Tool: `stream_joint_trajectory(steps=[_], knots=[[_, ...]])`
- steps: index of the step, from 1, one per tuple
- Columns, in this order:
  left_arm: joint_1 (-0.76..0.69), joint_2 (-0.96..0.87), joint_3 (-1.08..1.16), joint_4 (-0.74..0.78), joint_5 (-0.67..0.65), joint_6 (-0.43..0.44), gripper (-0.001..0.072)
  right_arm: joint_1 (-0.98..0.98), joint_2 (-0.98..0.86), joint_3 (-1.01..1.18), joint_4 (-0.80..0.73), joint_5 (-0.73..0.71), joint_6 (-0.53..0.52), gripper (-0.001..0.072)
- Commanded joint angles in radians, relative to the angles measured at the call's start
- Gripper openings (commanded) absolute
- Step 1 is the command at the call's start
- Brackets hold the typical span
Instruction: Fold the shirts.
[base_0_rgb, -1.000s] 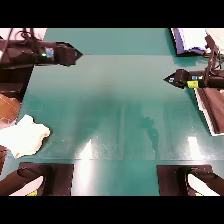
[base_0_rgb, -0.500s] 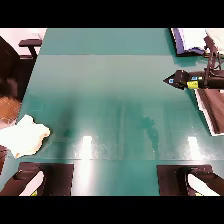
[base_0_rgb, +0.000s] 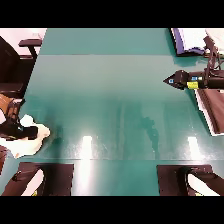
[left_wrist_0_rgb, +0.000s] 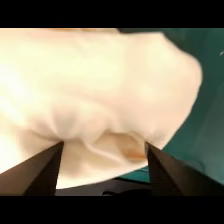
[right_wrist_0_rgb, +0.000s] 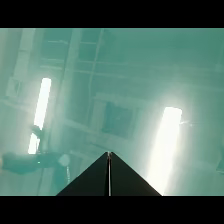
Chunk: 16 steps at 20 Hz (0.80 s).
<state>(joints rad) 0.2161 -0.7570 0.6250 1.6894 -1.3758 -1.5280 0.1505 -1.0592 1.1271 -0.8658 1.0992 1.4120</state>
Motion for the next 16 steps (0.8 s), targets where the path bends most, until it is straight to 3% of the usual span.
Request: stream_joint_trajectory(steps=[1, 2, 3, 8, 12, 16], knots=[[0.005, 0.002, -0.075, 0.013, 0.018, -0.043, 0.0555, 0.000, -0.001, 0.000, 0.000, -0.008, 0.000, 0.0014], [0.005, 0.002, -0.068, 0.013, 0.012, -0.045, 0.0211, 0.000, -0.001, 0.000, 0.001, -0.010, 0.000, 0.0014], [0.005, 0.002, -0.049, 0.009, 0.005, -0.045, 0.0044, 0.000, 0.000, 0.000, 0.002, -0.011, 0.000, 0.0014], [0.002, 0.006, 0.321, -0.054, -0.038, -0.043, 0.0021, 0.000, 0.004, 0.108, 0.003, 0.012, 0.000, 0.0014], [0.002, 0.006, 0.731, -0.294, -0.044, 0.002, 0.0019, 0.000, 0.003, 0.282, 0.000, 0.009, 0.000, 0.0014], [0.002, 0.005, 0.929, -0.542, 0.037, 0.058, 0.0019, -0.001, 0.003, 0.424, -0.005, 0.000, 0.000, 0.0014]])
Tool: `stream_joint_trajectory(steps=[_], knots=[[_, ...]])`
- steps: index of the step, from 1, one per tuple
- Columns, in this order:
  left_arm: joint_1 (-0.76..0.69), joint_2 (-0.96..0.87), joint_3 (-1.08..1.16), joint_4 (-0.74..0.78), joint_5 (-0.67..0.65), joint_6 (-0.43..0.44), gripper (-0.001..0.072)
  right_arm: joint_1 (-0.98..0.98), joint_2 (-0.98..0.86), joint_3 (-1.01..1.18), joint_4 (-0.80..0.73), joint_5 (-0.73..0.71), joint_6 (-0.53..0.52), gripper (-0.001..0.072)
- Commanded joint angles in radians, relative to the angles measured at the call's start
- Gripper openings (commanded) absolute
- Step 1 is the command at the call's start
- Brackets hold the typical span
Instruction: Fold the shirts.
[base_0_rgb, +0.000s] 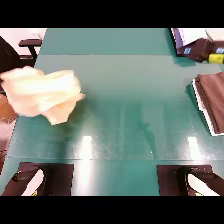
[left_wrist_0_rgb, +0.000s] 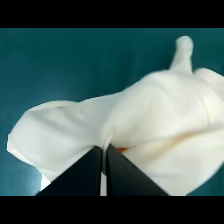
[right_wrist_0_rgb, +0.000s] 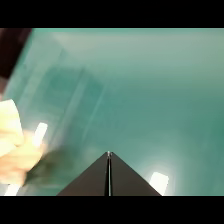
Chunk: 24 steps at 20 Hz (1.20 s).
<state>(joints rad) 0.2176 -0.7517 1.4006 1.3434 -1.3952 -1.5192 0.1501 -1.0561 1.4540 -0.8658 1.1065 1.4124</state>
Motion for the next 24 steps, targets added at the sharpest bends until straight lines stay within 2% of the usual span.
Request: stream_joint_trajectory(steps=[1, 6, 10, 14, 17, 18, 19, 20, 24], knots=[[0.000, -0.003, 0.170, -0.248, 0.076, 0.064, 0.0018, -0.001, 0.000, 0.130, -0.025, -0.008, 0.000, 0.0014], [-0.044, -0.062, 0.180, -0.476, 0.139, 0.109, 0.0018, -0.013, 0.000, 0.291, -0.154, -0.004, 0.001, 0.0014], [-0.403, -0.193, 0.180, -0.397, 0.250, 0.113, 0.0018, -0.080, 0.001, 0.350, -0.155, 0.013, 0.039, 0.0014], [-0.771, -0.425, 0.180, -0.273, 0.279, 0.083, 0.0019, -0.138, 0.001, 0.315, -0.154, 0.060, 0.047, 0.0014], [-0.968, -0.615, 0.181, -0.269, 0.312, 0.128, 0.0024, -0.150, 0.000, 0.279, -0.154, 0.092, 0.047, 0.0014], [-0.993, -0.658, 0.181, -0.270, 0.328, 0.141, 0.0074, -0.150, 0.000, 0.266, -0.154, 0.093, 0.047, 0.0014], [-0.996, -0.682, 0.181, -0.269, 0.341, 0.139, 0.0373, -0.150, 0.000, 0.254, -0.154, 0.093, 0.047, 0.0013], [-0.977, -0.688, 0.181, -0.264, 0.346, 0.136, 0.0609, -0.150, 0.000, 0.244, -0.154, 0.095, 0.047, 0.0014], [-0.750, -0.682, 0.209, -0.242, 0.225, 0.127, 0.0612, -0.149, 0.001, 0.203, -0.147, 0.103, 0.047, 0.0014]])
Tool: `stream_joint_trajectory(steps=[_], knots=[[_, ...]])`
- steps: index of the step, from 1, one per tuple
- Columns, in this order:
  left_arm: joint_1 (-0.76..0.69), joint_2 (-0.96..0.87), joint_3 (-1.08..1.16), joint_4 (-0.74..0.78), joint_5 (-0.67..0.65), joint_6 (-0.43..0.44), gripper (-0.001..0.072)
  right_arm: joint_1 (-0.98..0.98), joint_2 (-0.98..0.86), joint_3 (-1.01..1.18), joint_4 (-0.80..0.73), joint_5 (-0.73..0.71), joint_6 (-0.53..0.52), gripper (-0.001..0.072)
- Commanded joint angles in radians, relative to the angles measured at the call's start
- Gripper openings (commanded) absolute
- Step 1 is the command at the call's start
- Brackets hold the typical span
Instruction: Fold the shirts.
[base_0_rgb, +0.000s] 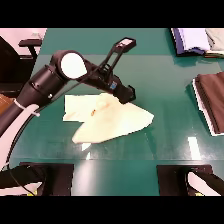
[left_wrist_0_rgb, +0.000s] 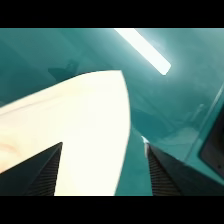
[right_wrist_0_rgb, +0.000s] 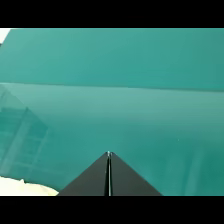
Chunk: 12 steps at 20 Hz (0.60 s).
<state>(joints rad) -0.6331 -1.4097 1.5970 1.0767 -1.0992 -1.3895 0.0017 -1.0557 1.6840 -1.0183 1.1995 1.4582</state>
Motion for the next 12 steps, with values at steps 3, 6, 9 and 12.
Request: stream_joint_trajectory(steps=[3, 6, 9, 12], knots=[[0.354, -0.024, 0.002, 0.037, -0.202, -0.018, 0.0611, -0.001, 0.000, -0.047, 0.006, 0.016, 0.001, 0.0014], [0.575, -0.023, -0.062, 0.037, -0.245, -0.024, 0.0612, -0.001, 0.000, -0.047, 0.005, 0.025, 0.001, 0.0014], [0.708, -0.023, -0.200, 0.037, -0.239, -0.018, 0.0612, -0.001, 0.000, -0.047, 0.005, 0.035, 0.001, 0.0014], [0.752, -0.024, -0.356, 0.035, -0.171, -0.004, 0.0613, -0.001, 0.000, -0.047, 0.005, 0.042, 0.001, 0.0014]])
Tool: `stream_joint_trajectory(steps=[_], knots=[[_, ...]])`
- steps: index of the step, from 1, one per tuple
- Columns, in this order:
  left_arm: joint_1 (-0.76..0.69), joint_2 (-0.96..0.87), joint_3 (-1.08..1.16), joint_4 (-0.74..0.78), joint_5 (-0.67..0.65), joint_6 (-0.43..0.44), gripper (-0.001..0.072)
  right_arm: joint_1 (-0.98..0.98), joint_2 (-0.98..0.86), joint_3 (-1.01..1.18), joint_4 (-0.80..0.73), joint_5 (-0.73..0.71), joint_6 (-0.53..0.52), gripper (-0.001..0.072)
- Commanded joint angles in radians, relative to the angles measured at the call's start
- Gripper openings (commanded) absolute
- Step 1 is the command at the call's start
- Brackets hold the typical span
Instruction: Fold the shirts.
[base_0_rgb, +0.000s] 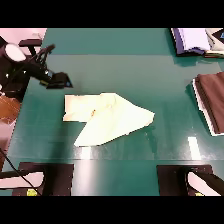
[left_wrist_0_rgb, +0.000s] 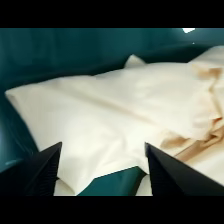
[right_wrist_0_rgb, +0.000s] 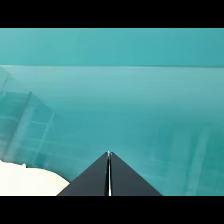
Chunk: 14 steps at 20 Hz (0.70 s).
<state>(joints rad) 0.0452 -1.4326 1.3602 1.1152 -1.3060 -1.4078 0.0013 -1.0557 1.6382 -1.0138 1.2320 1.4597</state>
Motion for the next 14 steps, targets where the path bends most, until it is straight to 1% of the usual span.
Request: stream_joint_trajectory(steps=[1, 3, 6, 10, 11, 12, 13, 14], knots=[[0.074, -0.001, -0.162, -0.006, 0.068, 0.021, 0.0612, 0.000, 0.000, -0.001, 0.000, 0.010, 0.000, 0.0014], [0.065, -0.001, -0.243, -0.047, 0.145, 0.022, 0.0612, 0.000, 0.000, -0.001, 0.000, 0.013, 0.000, 0.0014], [0.045, -0.002, -0.317, -0.058, 0.239, 0.021, 0.0612, 0.002, -0.010, -0.001, -0.001, 0.039, 0.000, 0.0014], [0.034, -0.006, -0.319, -0.069, 0.269, 0.021, 0.0610, 0.002, -0.061, -0.001, -0.001, 0.140, 0.000, 0.0014], [0.035, -0.006, -0.319, -0.068, 0.275, 0.021, 0.0513, 0.002, -0.080, -0.001, -0.002, 0.169, 0.000, 0.0014], [0.035, -0.005, -0.319, -0.068, 0.278, 0.022, 0.0296, 0.002, -0.101, -0.003, -0.005, 0.197, 0.000, 0.0014], [0.034, -0.003, -0.317, -0.068, 0.282, 0.022, 0.0131, 0.001, -0.110, -0.025, -0.009, 0.213, 0.000, 0.0014], [0.036, -0.001, -0.306, -0.067, 0.280, 0.026, 0.0024, 0.001, -0.108, -0.071, -0.009, 0.216, 0.000, 0.0014]])
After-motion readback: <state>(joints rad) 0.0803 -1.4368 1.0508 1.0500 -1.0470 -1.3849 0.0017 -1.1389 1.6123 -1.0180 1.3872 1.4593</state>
